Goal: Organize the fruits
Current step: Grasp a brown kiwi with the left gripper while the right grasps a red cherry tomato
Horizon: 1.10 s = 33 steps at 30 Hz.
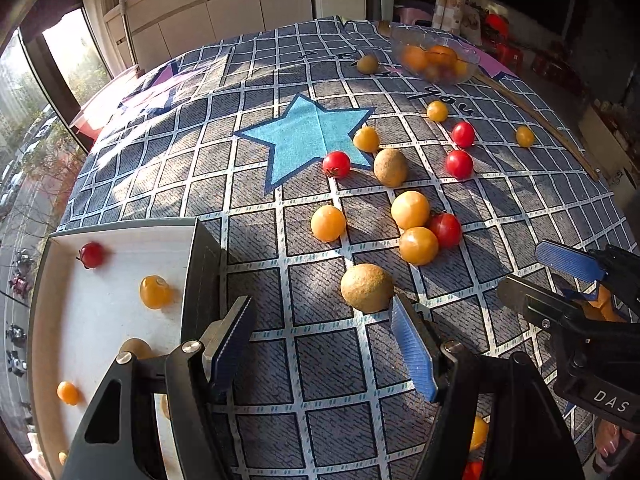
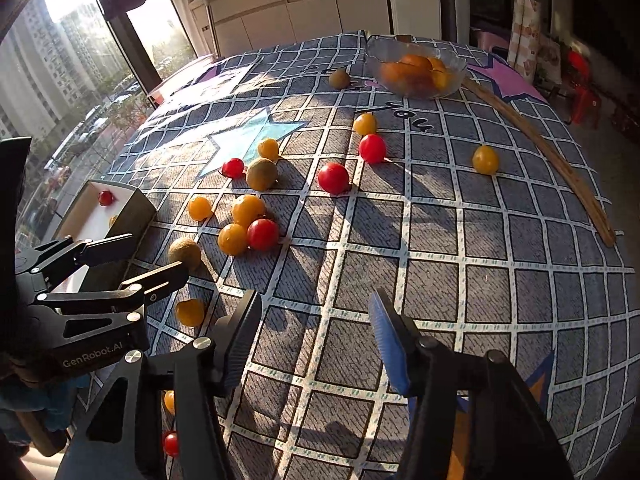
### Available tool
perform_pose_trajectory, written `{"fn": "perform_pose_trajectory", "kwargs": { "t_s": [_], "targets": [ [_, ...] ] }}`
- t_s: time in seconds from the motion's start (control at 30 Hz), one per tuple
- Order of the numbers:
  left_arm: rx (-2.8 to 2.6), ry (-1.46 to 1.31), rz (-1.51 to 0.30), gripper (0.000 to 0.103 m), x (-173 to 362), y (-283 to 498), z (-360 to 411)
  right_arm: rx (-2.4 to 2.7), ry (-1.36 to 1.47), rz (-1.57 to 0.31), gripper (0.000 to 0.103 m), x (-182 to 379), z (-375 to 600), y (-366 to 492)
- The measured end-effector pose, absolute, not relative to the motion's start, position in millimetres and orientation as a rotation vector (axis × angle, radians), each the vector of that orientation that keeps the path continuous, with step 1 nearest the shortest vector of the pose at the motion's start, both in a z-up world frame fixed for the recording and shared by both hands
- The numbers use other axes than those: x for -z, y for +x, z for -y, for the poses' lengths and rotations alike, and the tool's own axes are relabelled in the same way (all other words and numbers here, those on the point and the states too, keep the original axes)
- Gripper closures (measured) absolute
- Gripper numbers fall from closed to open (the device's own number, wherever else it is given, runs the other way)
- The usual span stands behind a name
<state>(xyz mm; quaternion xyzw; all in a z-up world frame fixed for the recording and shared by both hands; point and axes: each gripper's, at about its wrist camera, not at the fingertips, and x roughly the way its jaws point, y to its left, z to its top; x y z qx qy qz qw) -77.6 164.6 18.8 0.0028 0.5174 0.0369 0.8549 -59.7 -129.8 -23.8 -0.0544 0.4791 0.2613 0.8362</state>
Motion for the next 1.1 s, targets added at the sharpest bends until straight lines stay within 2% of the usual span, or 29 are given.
{"fn": "perform_pose_trajectory", "kwargs": {
  "t_s": [0.13, 0.27, 0.37, 0.5, 0.57, 0.63, 0.7, 0.73, 1.1],
  "targets": [
    [-0.077, 0.029, -1.097, 0.034, -13, -71, -162, -0.602, -0.158, -0.996, 0.046, 27, 117, -55],
    [-0.059, 0.02, -1.095, 0.04, -12, -67, -164, -0.634, -0.176, -0.991, 0.049, 31, 107, -49],
    [-0.042, 0.03, -1.093, 0.051, -13, -65, -164, -0.654, -0.19, -0.979, 0.053, 31, 100, -45],
    [-0.027, 0.035, -1.091, 0.059, -13, -64, -164, -0.678, -0.194, -0.972, 0.062, 31, 92, -39],
    [-0.025, 0.037, -1.088, 0.059, -13, -65, -163, -0.69, -0.193, -0.972, 0.067, 32, 89, -37],
    [-0.008, 0.033, -1.083, 0.068, -13, -64, -163, -0.704, -0.193, -0.975, 0.075, 32, 86, -37],
    [-0.007, 0.042, -1.079, 0.07, -14, -64, -161, -0.707, -0.206, -0.971, 0.081, 32, 82, -39],
    [0.003, 0.04, -1.077, 0.075, -14, -64, -160, -0.703, -0.208, -0.97, 0.082, 32, 81, -40],
    [0.028, 0.008, -1.061, 0.075, -23, -84, -156, -0.679, -0.088, -1.017, 0.082, 20, 104, -58]
  ]
}}
